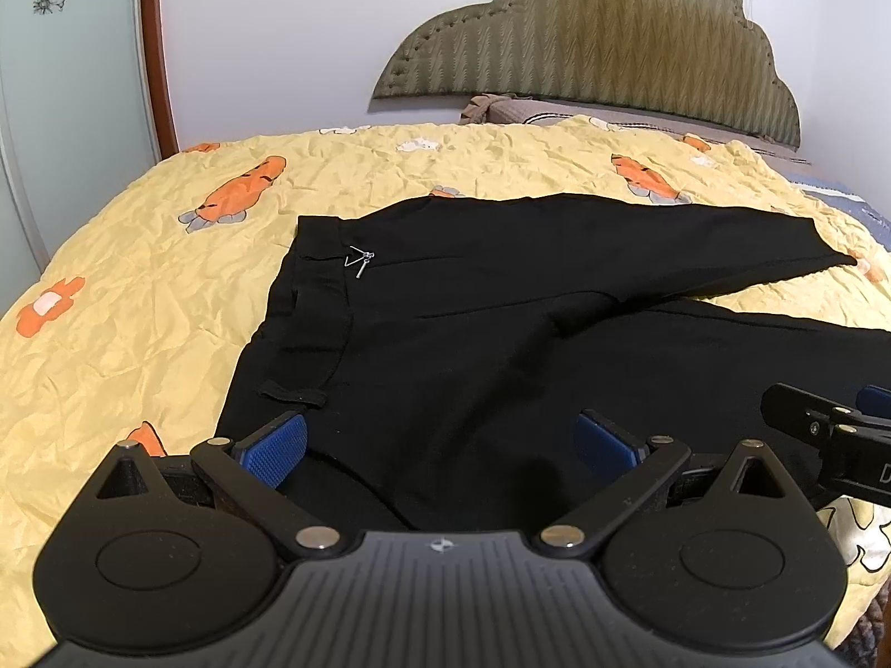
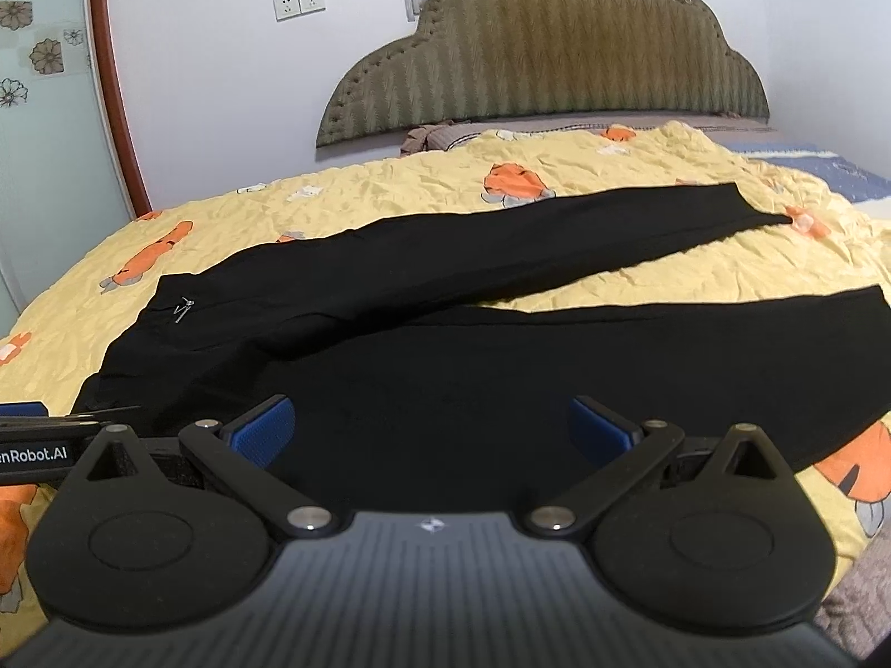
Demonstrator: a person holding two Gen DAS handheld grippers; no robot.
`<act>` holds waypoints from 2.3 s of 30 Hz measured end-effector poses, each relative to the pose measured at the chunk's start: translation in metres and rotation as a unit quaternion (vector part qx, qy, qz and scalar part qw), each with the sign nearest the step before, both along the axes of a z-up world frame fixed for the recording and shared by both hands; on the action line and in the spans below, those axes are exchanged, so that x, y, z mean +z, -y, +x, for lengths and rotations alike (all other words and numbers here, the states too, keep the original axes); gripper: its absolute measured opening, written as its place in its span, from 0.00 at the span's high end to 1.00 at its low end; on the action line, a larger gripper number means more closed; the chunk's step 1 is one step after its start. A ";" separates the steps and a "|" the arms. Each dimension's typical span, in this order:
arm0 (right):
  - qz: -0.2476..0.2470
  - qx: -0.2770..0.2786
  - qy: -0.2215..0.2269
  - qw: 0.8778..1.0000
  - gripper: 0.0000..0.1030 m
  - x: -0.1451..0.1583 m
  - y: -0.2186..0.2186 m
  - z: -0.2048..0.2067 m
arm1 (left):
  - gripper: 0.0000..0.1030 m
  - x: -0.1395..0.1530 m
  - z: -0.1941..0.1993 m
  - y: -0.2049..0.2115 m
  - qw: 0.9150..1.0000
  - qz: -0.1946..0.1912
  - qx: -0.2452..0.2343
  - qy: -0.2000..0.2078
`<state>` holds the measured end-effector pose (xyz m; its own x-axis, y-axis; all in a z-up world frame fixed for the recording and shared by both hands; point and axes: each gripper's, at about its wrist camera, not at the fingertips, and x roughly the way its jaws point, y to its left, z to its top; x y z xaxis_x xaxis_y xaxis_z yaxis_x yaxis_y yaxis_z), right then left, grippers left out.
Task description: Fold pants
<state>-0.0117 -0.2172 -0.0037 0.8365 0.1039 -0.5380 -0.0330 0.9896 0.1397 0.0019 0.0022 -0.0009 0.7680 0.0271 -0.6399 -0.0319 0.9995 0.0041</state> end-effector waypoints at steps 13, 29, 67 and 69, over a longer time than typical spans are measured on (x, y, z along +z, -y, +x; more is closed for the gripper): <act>-0.008 0.005 0.005 1.000 0.00 0.001 -0.002 0.001 | 0.00 -0.001 0.007 0.004 1.000 0.015 -0.005 -0.004; -0.013 0.032 0.028 0.999 0.00 0.006 -0.002 0.008 | 0.00 0.000 0.022 0.000 0.999 0.032 0.001 -0.007; -0.219 0.353 0.052 0.908 0.00 0.013 -0.068 0.246 | 0.00 0.003 0.206 -0.139 0.997 0.032 0.055 -0.037; -0.207 0.346 0.033 0.915 0.00 0.011 -0.071 0.267 | 0.00 0.005 0.206 -0.151 0.996 0.026 0.083 -0.019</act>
<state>0.2554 -0.1461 0.0074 0.6797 0.4188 -0.6022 -0.6659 0.6965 -0.2672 0.2075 0.1534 0.0045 0.7259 0.1864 -0.6620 -0.1962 0.9787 0.0604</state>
